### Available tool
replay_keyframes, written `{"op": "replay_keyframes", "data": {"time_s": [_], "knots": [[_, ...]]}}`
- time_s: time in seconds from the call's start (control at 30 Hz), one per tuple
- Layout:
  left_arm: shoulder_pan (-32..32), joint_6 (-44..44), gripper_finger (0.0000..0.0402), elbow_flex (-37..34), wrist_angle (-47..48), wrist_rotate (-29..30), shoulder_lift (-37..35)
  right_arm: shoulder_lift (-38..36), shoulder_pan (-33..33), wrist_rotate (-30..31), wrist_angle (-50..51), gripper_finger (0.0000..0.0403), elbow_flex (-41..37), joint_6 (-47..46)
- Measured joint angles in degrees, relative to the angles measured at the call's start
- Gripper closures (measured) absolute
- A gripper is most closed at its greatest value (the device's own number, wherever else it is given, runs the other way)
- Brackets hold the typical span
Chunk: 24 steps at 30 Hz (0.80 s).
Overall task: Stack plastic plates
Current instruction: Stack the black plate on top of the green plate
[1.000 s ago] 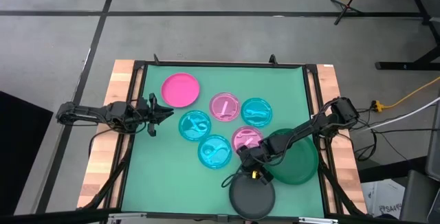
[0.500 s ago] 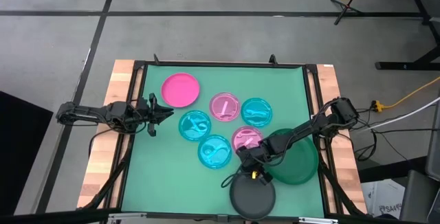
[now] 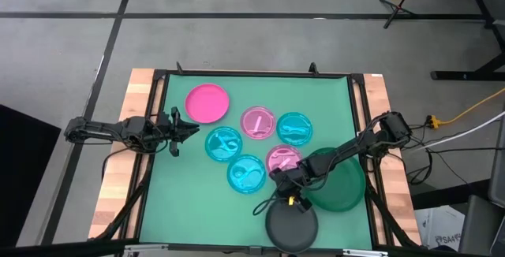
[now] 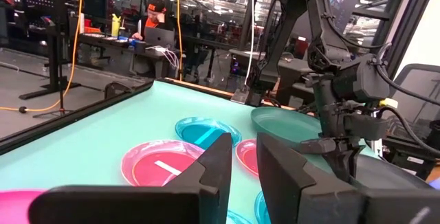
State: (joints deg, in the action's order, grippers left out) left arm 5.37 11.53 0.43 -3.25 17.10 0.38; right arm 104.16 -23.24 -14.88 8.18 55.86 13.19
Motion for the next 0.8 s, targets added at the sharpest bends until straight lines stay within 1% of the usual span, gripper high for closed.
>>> {"op": "replay_keyframes", "data": {"time_s": [0.2,0.43,0.67,0.8], "knots": [[0.0,0.0,0.034,0.0,0.0,0.0,0.0,0.0,0.0,-2.7,-3.0,0.0379,0.0,0.1],[0.0,0.0,0.034,0.0,0.0,0.0,0.0,0.0,0.0,-4.2,-5.4,0.0391,0.0,0.1],[0.0,0.0,0.034,0.0,0.0,0.0,0.0,0.0,0.0,-4.3,-6.0,0.0395,0.0,0.0],[0.0,0.0,0.034,0.0,0.0,0.0,0.0,0.0,0.0,-4.8,-8.7,0.0395,0.0,0.1]]}}
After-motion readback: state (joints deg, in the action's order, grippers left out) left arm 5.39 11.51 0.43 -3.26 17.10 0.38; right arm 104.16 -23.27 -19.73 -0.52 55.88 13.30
